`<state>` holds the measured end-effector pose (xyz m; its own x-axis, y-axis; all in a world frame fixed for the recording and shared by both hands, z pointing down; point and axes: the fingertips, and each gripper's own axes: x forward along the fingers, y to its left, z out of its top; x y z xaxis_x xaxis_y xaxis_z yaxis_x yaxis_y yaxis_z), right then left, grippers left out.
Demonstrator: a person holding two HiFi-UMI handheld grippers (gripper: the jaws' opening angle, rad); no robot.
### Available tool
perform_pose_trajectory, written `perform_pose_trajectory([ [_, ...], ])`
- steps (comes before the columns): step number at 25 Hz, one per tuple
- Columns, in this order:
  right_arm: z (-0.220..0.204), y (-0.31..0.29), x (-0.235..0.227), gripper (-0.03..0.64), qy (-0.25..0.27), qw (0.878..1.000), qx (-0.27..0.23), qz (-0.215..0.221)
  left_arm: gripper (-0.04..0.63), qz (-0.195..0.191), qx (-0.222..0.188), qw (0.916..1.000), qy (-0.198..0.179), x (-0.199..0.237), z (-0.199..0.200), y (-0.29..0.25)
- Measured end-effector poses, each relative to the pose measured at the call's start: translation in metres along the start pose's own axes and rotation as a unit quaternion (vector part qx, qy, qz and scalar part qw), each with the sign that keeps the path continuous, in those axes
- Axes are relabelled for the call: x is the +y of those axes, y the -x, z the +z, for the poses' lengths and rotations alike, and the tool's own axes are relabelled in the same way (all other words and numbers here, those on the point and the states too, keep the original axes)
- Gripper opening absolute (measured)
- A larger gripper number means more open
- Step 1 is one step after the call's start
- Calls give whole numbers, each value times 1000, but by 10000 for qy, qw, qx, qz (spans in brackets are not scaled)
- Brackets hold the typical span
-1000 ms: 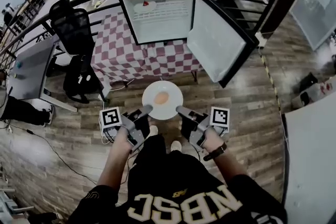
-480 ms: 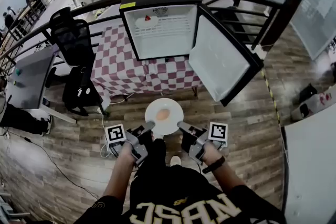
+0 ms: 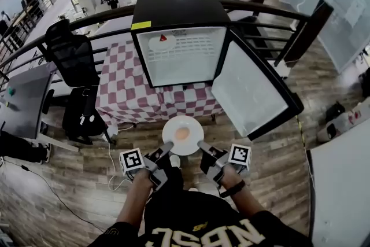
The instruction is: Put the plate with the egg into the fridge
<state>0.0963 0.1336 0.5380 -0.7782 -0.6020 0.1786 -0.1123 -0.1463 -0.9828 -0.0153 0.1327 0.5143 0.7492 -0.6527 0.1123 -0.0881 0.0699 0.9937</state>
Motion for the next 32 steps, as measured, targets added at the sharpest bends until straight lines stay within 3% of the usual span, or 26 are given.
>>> perform_pose_trajectory([
  [16,85,-161,25,26,230,9992,-294,-112,43,-222,18,9996,144,4,175,-53],
  [22,116,-195,7,26,139,9978,-576,-282,41,81,-81,9999,-64,29,214,-81],
  [32,184,-241,-47,28,697,9915,-875,-667,28,624,-504,9964,-265,106,258,-142],
])
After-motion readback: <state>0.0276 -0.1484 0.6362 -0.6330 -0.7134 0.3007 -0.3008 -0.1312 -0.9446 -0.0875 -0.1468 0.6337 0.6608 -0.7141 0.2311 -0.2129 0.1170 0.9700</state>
